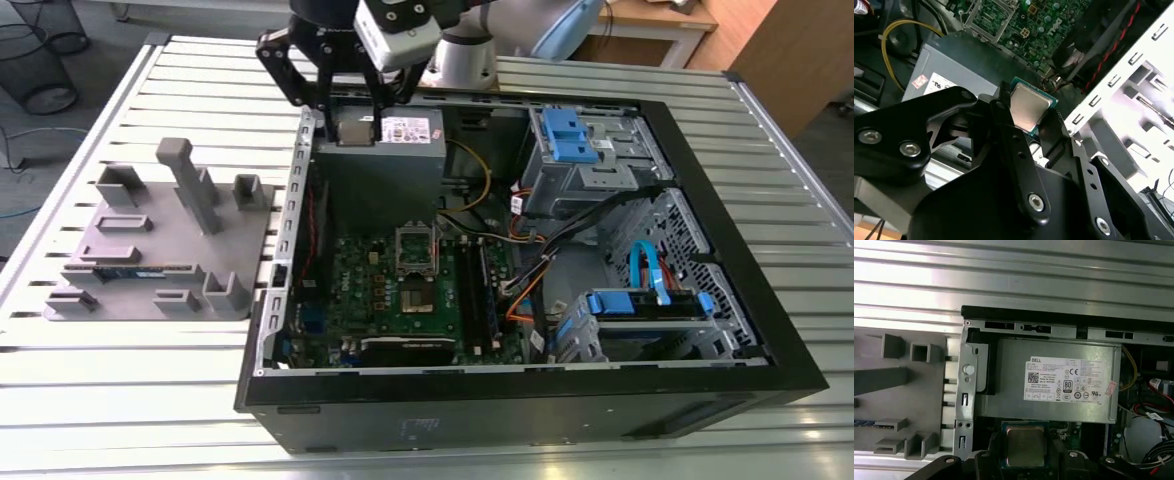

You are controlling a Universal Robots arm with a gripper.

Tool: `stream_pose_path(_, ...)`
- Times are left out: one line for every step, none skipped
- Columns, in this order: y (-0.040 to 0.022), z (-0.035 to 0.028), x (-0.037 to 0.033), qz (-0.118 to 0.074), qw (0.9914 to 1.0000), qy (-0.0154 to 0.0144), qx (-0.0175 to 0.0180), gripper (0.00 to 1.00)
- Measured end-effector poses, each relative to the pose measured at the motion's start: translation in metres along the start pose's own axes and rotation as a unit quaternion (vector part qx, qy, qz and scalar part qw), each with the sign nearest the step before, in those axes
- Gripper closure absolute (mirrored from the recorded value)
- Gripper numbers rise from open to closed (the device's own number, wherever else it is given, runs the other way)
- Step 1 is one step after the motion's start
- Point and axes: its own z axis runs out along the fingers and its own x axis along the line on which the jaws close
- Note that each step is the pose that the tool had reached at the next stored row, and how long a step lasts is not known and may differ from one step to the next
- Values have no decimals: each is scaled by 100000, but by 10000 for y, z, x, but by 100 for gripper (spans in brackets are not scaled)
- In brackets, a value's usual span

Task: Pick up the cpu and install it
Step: 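Pick up the cpu and move it towards the insertion slot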

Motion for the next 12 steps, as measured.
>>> stream_pose_path(-4, 3, -63, 0, 100000, -2, -1, 53)
stream_pose_path(-5, 3, -95, -7, 100000, 0, 3, 53)
stream_pose_path(-7, 5, -127, -4, 100000, -2, 1, 53)
stream_pose_path(-9, 6, -159, 0, 100000, -1, 2, 53)
stream_pose_path(-11, 7, -194, 1, 100000, 1, 3, 53)
stream_pose_path(-13, 9, -227, -3, 100000, -4, -2, 53)
stream_pose_path(-15, 10, -259, -7, 100000, -2, 2, 53)
stream_pose_path(-16, 11, -291, -4, 100000, -3, 1, 53)
stream_pose_path(-18, 12, -322, 0, 100000, -1, 1, 53)
stream_pose_path(-20, 13, -353, -1, 100000, -2, 3, 53)
stream_pose_path(-22, 14, -384, -4, 100000, -1, 3, 53)
stream_pose_path(-23, 15, -413, -6, 100000, -1, 3, 53)
